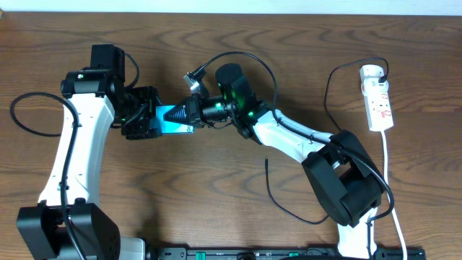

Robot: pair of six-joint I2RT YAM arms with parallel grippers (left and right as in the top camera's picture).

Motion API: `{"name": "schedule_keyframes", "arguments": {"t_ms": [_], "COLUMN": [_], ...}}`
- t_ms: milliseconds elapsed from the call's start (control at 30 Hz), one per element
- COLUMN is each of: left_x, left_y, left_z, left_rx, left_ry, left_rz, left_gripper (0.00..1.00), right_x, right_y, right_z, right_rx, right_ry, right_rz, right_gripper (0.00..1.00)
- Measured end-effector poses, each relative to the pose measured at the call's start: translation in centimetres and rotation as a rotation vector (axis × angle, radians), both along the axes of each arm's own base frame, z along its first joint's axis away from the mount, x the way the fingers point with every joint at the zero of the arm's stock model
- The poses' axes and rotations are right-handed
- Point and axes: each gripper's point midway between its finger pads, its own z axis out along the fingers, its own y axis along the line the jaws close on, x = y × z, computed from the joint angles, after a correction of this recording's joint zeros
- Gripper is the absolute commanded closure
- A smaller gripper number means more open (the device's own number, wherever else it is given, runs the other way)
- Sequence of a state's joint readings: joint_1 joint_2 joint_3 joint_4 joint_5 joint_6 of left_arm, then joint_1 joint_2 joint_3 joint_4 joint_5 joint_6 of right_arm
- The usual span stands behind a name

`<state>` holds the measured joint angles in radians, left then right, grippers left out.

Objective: Plug charger to phone and switch on socket
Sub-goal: 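Grasp the phone's side edge with the right gripper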

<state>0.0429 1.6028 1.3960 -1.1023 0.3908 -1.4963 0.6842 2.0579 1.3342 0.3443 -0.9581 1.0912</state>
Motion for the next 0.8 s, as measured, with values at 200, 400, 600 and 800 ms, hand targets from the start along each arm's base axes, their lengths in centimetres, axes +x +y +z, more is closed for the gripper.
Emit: {"name": "schedule_keyframes", "arguments": {"t_ms": [200,400,600,800], "left_x": [0.01,0.04,0.05,0.05], "left_y": [0.0,0.01,0.01,0.01], "left_z": [0.0,0.01,0.01,0.01], "left_rx": [0.0,0.001,0.001,0.001], "left_ry": [0.0,-0.002,-0.002,-0.002], "left_rz": [0.0,0.0,0.0,0.0], "left_gripper": [0.93,0.93,0.93,0.89], "right_x": [0.06,0.12,0.12,0.12], "right_y": [-0.01,-0.02,-0.02,-0.02], "right_z": [-0.08,-0.14,-0.15,-0.15], "right_rx": [-0.003,-0.006,-0.007,-0.007], "right_ry": [0.002,0.004,0.008,0.009], "right_rz": [-0.004,-0.009,-0.01,-0.01], "right_gripper": [0.92,0.99,0.99,0.99]}}
